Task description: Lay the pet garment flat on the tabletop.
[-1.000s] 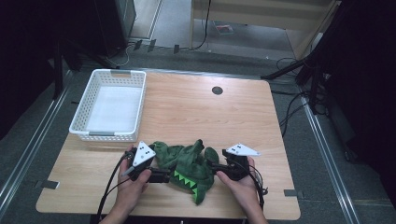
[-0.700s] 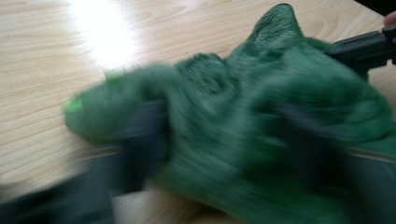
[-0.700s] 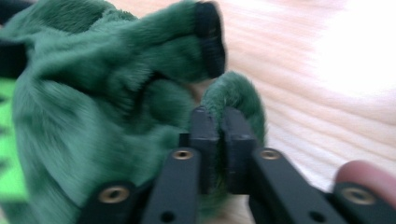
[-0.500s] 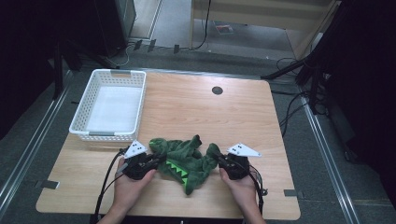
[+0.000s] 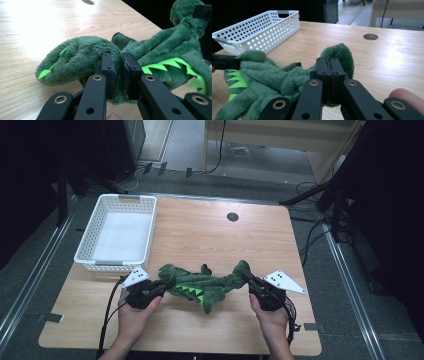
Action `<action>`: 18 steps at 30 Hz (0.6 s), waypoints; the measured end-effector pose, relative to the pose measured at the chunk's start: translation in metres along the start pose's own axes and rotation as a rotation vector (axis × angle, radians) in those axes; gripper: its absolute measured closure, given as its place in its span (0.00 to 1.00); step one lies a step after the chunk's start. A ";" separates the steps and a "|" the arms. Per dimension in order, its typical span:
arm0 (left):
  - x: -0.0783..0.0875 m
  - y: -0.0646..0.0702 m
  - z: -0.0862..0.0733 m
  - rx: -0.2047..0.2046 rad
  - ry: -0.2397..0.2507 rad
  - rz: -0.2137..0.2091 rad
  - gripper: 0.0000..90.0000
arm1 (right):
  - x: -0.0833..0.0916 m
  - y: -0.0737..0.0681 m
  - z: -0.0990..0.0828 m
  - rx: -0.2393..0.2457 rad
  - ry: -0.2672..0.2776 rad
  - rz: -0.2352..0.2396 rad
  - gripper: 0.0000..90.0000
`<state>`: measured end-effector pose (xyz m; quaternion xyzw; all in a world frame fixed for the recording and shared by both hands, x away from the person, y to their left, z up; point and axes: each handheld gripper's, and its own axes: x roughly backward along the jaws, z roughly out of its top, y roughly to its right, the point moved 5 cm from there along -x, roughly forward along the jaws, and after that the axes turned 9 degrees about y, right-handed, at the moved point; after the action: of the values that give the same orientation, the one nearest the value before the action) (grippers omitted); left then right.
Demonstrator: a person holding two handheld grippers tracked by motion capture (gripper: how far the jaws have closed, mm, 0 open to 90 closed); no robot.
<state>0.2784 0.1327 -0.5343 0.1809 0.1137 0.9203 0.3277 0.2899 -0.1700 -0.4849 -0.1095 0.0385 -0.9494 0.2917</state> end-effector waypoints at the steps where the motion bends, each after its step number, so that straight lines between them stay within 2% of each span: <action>1: 0.000 0.000 0.000 0.000 0.000 0.000 0.91 | 0.000 -0.002 0.001 0.007 0.000 0.006 1.00; 3: -0.001 -0.004 -0.002 0.006 -0.013 0.016 0.90 | 0.001 -0.006 0.002 0.019 0.003 0.024 1.00; 6: -0.003 -0.011 -0.008 0.008 -0.056 0.088 0.84 | 0.002 -0.020 0.001 0.037 -0.002 0.116 1.00; 7: -0.003 -0.011 -0.008 0.008 -0.056 0.088 0.79 | 0.002 -0.020 0.001 0.037 -0.002 0.116 1.00; 8: -0.003 -0.015 -0.009 0.016 -0.064 0.122 0.72 | 0.001 -0.034 -0.001 0.068 -0.019 0.188 1.00; 9: -0.001 -0.021 -0.009 0.046 -0.050 0.169 0.66 | 0.001 -0.042 -0.003 0.078 -0.035 0.222 1.00; 10: -0.001 -0.021 -0.009 0.046 -0.050 0.169 0.63 | 0.000 -0.050 -0.006 0.089 -0.054 0.260 1.00; 11: 0.003 -0.024 -0.004 0.050 -0.016 0.211 0.60 | -0.002 -0.058 -0.010 0.099 -0.074 0.296 1.00; 12: 0.005 -0.024 -0.001 0.046 -0.004 0.227 0.56 | -0.003 -0.066 -0.015 0.109 -0.092 0.323 1.00; 13: 0.006 -0.024 0.002 0.043 0.001 0.235 0.54 | -0.005 -0.074 -0.020 0.113 -0.106 0.350 1.00; 14: 0.006 -0.024 0.002 0.043 0.001 0.235 0.54 | -0.005 -0.074 -0.020 0.113 -0.106 0.350 1.00; 15: 0.006 -0.021 0.005 0.038 -0.001 0.224 0.54 | -0.009 -0.092 -0.033 0.122 -0.151 0.418 1.00; 16: 0.006 -0.021 0.005 0.038 -0.001 0.224 0.54 | -0.010 -0.101 -0.039 0.135 -0.174 0.442 1.00; 18: 0.002 -0.015 0.006 0.039 -0.017 0.175 0.54 | -0.010 -0.118 -0.051 0.161 -0.220 0.493 1.00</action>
<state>0.2880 0.1455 -0.5330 0.2043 0.1127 0.9414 0.2435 0.2222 -0.0661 -0.5200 -0.1757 -0.0436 -0.8322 0.5240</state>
